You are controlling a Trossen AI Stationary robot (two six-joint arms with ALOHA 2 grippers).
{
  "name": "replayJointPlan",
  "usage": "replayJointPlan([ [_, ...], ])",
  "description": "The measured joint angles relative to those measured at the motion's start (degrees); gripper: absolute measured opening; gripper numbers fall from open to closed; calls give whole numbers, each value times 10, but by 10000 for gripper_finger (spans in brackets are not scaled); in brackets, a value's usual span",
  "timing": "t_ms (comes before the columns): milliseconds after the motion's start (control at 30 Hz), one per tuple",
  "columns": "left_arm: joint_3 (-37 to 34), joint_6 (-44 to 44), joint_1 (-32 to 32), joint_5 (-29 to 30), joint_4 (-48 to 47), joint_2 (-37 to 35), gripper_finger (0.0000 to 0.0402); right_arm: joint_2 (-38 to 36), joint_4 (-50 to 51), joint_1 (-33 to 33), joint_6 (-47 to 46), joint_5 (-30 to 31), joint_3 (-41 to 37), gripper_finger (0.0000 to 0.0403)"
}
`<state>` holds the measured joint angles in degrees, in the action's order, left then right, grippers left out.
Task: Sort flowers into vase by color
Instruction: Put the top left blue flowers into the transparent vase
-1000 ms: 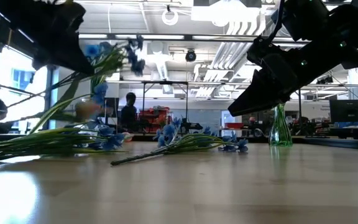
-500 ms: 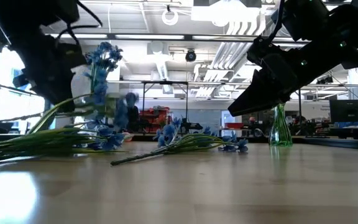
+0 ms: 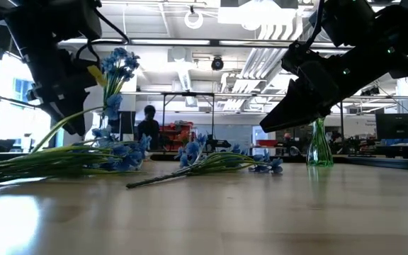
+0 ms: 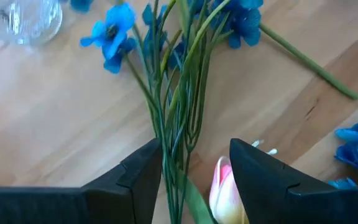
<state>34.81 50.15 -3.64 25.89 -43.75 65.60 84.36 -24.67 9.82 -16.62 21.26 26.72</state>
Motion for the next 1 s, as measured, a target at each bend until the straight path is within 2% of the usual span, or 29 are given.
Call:
replayJointPlan([
  [200,0,20,25,-6,7,38,177,0,0,0,0,0,0,232],
  [467,0,-30,82,-65,53,102,177,0,0,0,2,0,0,232],
  [800,3,-83,142,-79,62,171,176,0,1,0,0,0,-2,232],
  [900,3,-83,147,-90,63,176,161,0,1,0,-1,0,-3,232],
  [1000,2,-84,147,-98,64,172,120,0,1,0,-4,0,-3,232],
])
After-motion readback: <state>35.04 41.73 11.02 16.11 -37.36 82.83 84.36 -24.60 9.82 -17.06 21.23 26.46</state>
